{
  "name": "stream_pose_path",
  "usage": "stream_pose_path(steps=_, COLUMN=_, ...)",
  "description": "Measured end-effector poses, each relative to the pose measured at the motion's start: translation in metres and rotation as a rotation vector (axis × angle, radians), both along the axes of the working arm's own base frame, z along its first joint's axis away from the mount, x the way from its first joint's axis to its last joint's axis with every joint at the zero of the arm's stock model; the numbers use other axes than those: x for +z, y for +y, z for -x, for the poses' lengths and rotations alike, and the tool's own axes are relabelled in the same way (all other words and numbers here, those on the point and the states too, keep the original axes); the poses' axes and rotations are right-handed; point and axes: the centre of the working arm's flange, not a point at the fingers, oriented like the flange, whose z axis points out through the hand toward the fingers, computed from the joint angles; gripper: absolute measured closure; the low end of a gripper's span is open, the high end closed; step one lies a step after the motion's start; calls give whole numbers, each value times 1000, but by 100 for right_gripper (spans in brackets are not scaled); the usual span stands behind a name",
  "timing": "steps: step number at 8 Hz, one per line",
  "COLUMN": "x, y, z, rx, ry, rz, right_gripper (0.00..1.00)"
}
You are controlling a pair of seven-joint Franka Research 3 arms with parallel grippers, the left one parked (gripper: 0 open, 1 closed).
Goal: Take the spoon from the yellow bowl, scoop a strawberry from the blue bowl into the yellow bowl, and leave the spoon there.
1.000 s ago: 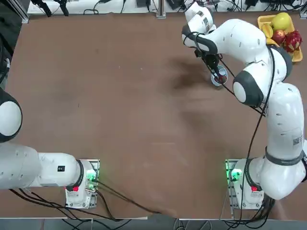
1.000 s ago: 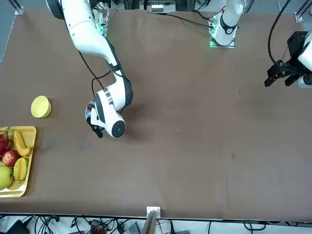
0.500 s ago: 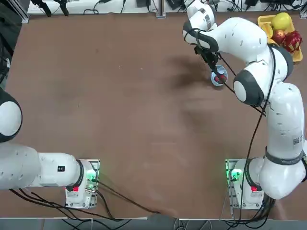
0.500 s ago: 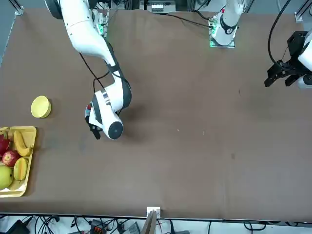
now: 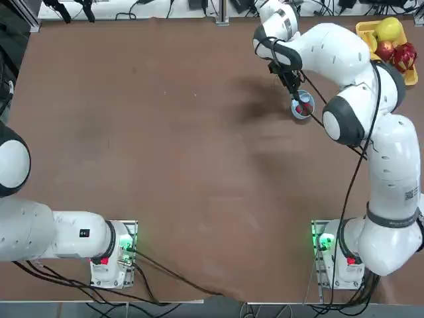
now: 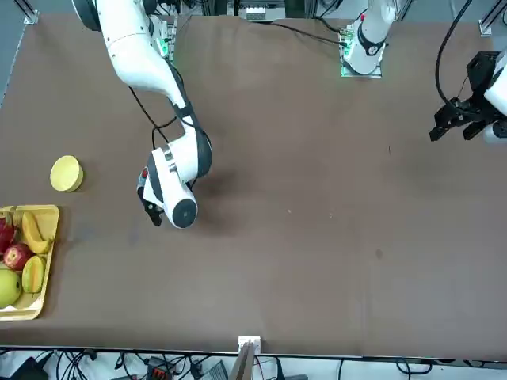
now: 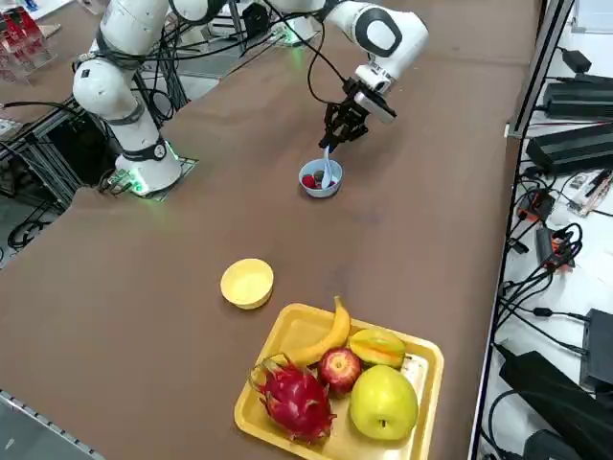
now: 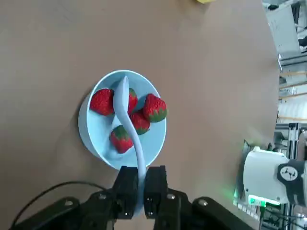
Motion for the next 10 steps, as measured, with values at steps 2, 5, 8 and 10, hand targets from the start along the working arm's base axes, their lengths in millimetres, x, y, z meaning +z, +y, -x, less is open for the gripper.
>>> stream_pose_path(steps=2, x=1, y=3, z=1, rx=-41, ry=-3, rz=-19, right_gripper=88)
stream_pose_path(steps=5, x=2, y=0, z=1, rx=-75, ry=5, rz=-39, right_gripper=88)
stream_pose_path(steps=8, x=11, y=-5, z=2, rx=-102, ry=54, rz=-48, right_gripper=88)
stream_pose_path(steps=10, x=15, y=-6, z=5, rx=-98, ry=88, rz=-46, right_gripper=88)
